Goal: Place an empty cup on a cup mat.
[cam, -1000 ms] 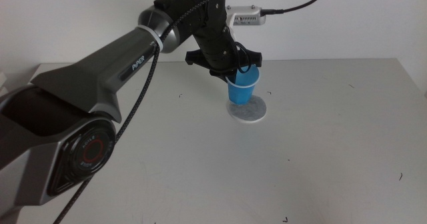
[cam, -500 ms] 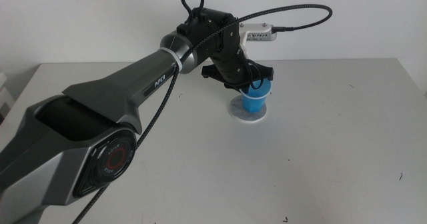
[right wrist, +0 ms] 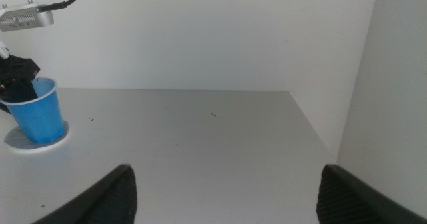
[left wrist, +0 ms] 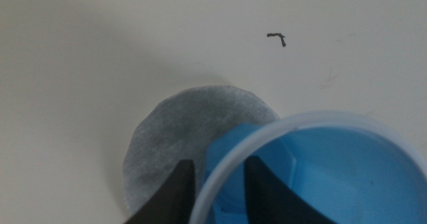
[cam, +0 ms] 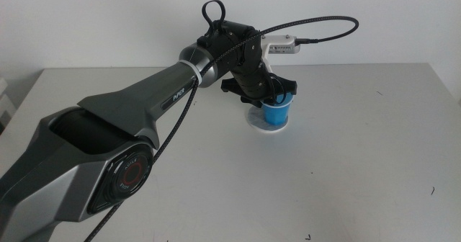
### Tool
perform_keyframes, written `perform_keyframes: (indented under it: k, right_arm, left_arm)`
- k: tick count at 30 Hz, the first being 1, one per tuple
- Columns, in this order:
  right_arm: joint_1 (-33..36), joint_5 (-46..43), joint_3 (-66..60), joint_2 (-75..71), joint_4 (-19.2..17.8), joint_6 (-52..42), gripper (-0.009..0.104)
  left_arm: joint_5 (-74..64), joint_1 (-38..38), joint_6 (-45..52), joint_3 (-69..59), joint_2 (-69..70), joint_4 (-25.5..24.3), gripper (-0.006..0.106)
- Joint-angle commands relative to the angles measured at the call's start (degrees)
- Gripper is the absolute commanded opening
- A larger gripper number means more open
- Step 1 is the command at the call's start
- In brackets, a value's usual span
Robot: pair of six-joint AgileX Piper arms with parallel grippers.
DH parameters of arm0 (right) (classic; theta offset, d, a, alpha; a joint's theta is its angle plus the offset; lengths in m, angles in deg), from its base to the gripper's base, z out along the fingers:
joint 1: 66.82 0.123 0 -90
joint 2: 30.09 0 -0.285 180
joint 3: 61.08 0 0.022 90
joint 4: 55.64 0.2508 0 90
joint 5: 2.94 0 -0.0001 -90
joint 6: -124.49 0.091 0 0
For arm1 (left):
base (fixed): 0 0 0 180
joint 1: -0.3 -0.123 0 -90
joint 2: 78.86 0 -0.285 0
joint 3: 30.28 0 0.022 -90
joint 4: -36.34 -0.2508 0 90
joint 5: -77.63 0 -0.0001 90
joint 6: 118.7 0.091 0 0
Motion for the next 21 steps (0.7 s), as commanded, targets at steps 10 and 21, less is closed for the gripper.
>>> perform_keyframes:
  k: [10, 21]
  right_arm:
    - [-0.37, -4.17, 0.48, -1.49, -0.79, -0.29, 0.094]
    - [-0.37, -4.17, 0.48, -1.49, -0.79, -0.29, 0.094]
  left_arm:
    - [7.05, 0.1, 1.77, 1.91, 6.47, -1.99, 0.097]
    - [-0.77, -1.29, 3.15, 1.91, 16.26, -8.26, 0.098]
